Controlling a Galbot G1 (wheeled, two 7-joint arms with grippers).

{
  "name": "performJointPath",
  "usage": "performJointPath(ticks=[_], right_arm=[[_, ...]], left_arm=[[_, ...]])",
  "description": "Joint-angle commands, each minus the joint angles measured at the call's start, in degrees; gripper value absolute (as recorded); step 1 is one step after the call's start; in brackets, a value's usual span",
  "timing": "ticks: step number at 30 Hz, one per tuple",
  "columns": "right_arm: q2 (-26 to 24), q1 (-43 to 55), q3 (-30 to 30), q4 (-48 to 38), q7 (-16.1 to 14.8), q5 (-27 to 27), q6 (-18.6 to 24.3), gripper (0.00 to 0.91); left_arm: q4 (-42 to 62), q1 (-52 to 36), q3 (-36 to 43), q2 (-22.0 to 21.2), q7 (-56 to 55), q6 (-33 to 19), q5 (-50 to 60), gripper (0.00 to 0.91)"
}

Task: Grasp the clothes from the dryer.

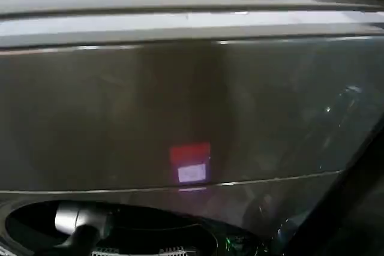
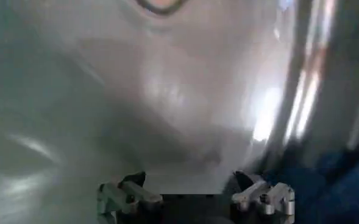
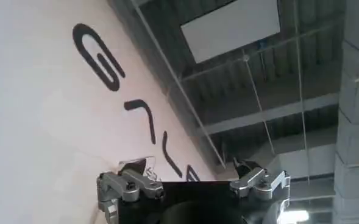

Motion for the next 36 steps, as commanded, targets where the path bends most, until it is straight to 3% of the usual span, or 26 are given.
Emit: performJointPath(ticks=[1, 20, 34, 35, 36], right_arm=[[0.0, 0.1, 0.0, 0.1, 0.0, 0.0, 0.0, 0.907], [0.1, 0.1, 0.0, 0.3, 0.1, 0.1, 0.0, 0.907], [0.2, -0.1, 0.0, 0.4, 0.1, 0.2, 0.0, 0.907], [0.2, -0.1, 0.0, 0.3, 0.1, 0.2, 0.1, 0.907], [0.2, -0.1, 0.0, 0.3, 0.1, 0.2, 0.1, 0.907]], left_arm=[[9.1, -6.5, 3.0, 0.2, 11.2, -2.5, 20.3, 0.907], [13.0, -8.5, 6.9, 0.3, 11.3, -4.6, 42.0, 0.907], [14.3, -8.0, 7.7, 0.3, 11.9, -4.5, 46.0, 0.907], [14.4, -7.9, 7.7, 0.3, 12.1, -4.4, 46.1, 0.853], [14.5, -7.8, 7.7, 0.3, 12.3, -4.4, 46.1, 0.660]])
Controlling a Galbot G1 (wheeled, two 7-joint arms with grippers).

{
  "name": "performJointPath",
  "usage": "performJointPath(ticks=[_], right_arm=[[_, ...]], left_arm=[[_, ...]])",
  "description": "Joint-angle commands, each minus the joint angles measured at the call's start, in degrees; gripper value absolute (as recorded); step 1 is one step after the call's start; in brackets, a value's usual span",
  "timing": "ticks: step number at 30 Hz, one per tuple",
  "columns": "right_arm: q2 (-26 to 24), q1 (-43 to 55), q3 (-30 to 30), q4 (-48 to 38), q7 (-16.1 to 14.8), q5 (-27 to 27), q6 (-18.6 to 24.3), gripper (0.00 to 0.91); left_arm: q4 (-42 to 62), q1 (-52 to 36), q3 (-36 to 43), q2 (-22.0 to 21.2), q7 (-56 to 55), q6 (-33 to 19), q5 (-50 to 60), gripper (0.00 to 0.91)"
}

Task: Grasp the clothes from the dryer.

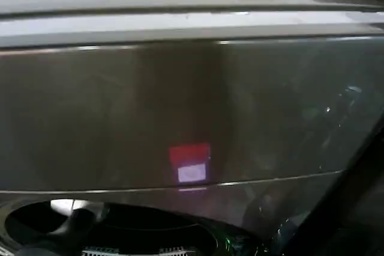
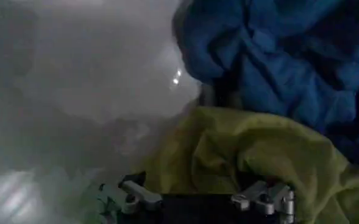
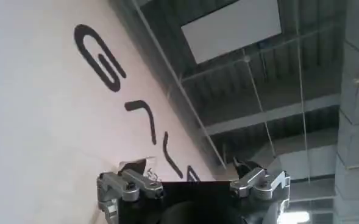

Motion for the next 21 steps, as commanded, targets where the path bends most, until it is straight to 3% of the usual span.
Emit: performJointPath(ticks=[1, 3, 6, 21], right_arm=[[0.0, 0.0, 0.0, -0.1, 0.0, 0.0, 0.1, 0.907], [0.0, 0.0, 0.0, 0.0, 0.1, 0.0, 0.1, 0.907], [0.0, 0.1, 0.0, 0.0, 0.1, 0.0, 0.0, 0.907], [0.1, 0.0, 0.0, -0.4, 0.1, -0.1, 0.1, 0.907]], left_arm=[[1.4, 0.3, 0.4, 0.1, 0.8, 0.2, 4.7, 0.341], [1.4, 0.4, 0.4, 0.2, 0.9, 0.2, 4.7, 0.091], [1.6, 0.4, 0.4, 0.2, 1.0, 0.2, 4.7, 0.011], [0.9, 1.2, -1.7, 0.2, 0.6, 0.6, 0.0, 0.000]])
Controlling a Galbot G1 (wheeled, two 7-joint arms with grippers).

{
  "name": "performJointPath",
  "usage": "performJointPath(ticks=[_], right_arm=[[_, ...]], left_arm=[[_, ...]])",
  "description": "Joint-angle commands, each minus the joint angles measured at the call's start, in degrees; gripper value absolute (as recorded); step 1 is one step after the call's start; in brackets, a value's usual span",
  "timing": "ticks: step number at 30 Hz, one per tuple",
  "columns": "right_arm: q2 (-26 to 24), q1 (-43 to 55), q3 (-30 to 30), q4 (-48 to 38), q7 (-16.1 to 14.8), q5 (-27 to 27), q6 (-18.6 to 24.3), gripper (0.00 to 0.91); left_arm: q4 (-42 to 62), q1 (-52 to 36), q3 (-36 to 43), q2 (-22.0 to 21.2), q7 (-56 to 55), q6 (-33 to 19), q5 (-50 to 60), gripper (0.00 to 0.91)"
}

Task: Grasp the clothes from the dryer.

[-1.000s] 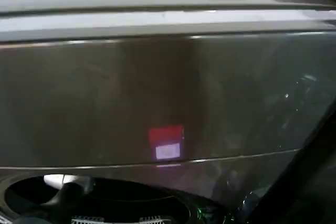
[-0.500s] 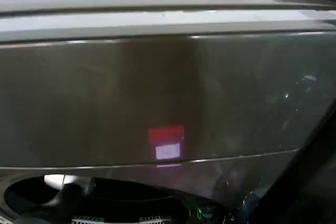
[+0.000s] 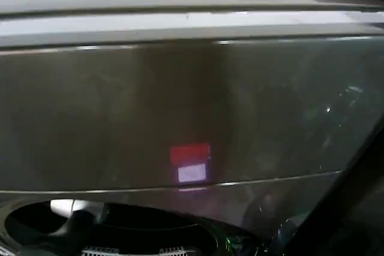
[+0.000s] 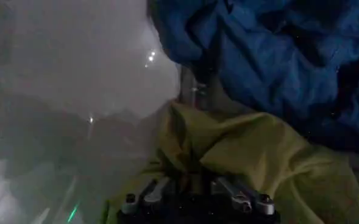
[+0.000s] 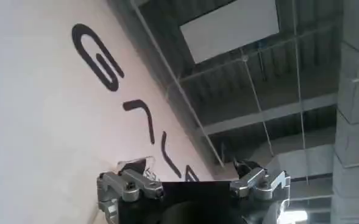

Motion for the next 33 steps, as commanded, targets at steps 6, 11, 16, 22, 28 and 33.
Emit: performJointPath(ticks=[6, 11, 16, 22, 28, 33], right_arm=[[0.2, 0.1, 0.0, 0.0, 0.0, -0.1, 0.1, 0.907], [0.1, 0.5, -0.2, 0.2, 0.0, -0.1, 0.0, 0.907], [0.1, 0.4, -0.2, 0.2, -0.1, -0.1, -0.1, 0.907], [0.1, 1.0, -0.8, 0.2, -0.1, -0.5, 0.0, 0.907], [-0.3, 1.0, -0.9, -0.4, 0.1, -1.0, -0.1, 0.907], [-0.4, 1.2, -1.2, 0.0, 0.1, -1.0, -0.1, 0.907]], left_arm=[[-4.1, 3.0, -4.9, 0.5, -2.9, 1.4, -12.3, 0.000], [-11.0, 8.9, -6.5, 0.7, -8.0, 4.8, -25.9, 0.000], [-15.1, 12.9, -9.0, -0.3, -13.8, 6.1, -36.0, 0.000], [-26.1, 19.5, -10.1, -0.4, -22.8, 5.2, -51.2, 0.000], [-34.2, 24.6, -11.1, 0.0, -31.1, 0.8, -61.9, 0.000], [-40.7, 30.2, -12.1, -0.5, -36.3, -3.6, -68.9, 0.000]])
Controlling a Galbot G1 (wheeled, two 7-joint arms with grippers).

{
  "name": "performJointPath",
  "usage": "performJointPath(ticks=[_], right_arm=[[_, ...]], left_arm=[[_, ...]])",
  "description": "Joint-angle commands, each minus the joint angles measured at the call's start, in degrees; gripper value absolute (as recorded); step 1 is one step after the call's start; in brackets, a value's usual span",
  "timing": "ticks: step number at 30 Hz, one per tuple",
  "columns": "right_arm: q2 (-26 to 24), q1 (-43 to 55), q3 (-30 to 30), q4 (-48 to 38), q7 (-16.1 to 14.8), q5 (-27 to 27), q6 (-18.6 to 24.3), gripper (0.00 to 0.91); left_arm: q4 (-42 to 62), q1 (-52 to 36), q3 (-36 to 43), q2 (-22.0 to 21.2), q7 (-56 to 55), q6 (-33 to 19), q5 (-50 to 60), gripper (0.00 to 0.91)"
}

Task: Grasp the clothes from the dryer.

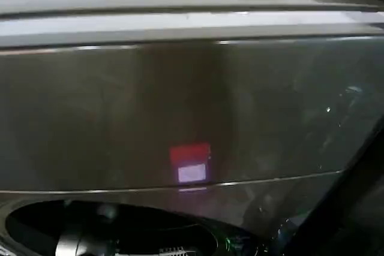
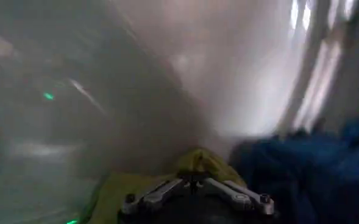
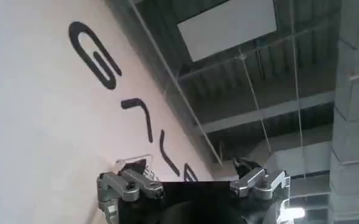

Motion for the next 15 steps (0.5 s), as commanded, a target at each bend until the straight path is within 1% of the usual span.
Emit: performJointPath(ticks=[1, 9, 13, 15], right_arm=[[-0.1, 0.1, -0.2, 0.1, 0.0, -0.2, 0.0, 0.907], [-0.1, -0.2, -0.1, -0.5, 0.3, -4.7, -0.5, 0.907], [-0.1, -0.3, 0.0, -0.6, 0.2, -4.9, -0.4, 0.907], [0.0, -0.3, 0.1, -0.5, -0.1, -5.0, -0.3, 0.907]], left_arm=[[-17.8, 12.4, -2.4, -0.7, -15.8, -7.4, -23.9, 0.000], [-24.9, 17.4, -2.6, -2.3, -23.5, -15.9, -27.2, 0.000], [-28.4, 20.4, -2.6, -3.0, -25.9, -19.2, -28.4, 0.000], [-30.3, 22.2, -2.7, -3.3, -27.4, -22.1, -28.0, 0.000]])
